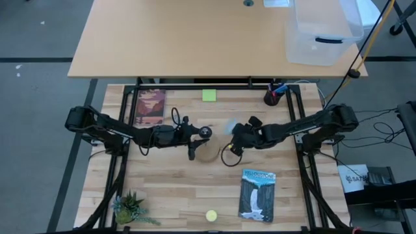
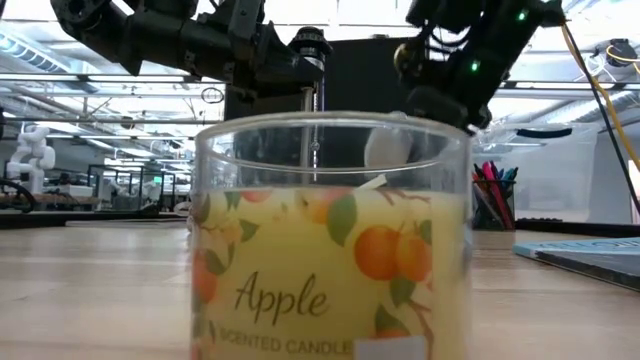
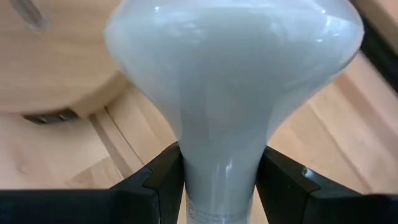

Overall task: Screw lightbulb
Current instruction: Remove the lightbulb from the lamp

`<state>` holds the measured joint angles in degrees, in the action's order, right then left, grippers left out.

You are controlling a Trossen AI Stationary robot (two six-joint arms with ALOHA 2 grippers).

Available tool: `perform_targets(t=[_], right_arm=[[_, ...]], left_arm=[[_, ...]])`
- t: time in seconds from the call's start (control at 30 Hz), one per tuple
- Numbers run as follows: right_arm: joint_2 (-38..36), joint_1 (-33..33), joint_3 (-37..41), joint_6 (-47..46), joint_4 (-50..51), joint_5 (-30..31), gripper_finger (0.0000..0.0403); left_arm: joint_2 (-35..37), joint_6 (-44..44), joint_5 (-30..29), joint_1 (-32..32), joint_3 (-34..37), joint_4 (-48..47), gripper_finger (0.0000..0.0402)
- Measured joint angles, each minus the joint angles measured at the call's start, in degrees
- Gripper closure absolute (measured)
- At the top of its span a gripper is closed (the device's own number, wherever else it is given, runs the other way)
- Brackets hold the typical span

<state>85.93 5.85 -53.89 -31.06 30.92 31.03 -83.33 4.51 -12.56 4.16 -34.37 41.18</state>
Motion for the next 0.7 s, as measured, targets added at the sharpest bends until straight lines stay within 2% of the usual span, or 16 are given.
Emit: perform_targets(t=[0.4,0.7], right_arm=[[9.8,-1.8,0.0,-6.0,-0.2,-1.2,0.0238],[11.6,-2.8,0.0,-6.8,-0.6,-1.1,0.0238]], left_arm=[[0.0,0.0,0.0,0.0,0.0,0.0,0.0225],[0.0,-0.2,0.0,0.0,0.0,0.0,0.0225]])
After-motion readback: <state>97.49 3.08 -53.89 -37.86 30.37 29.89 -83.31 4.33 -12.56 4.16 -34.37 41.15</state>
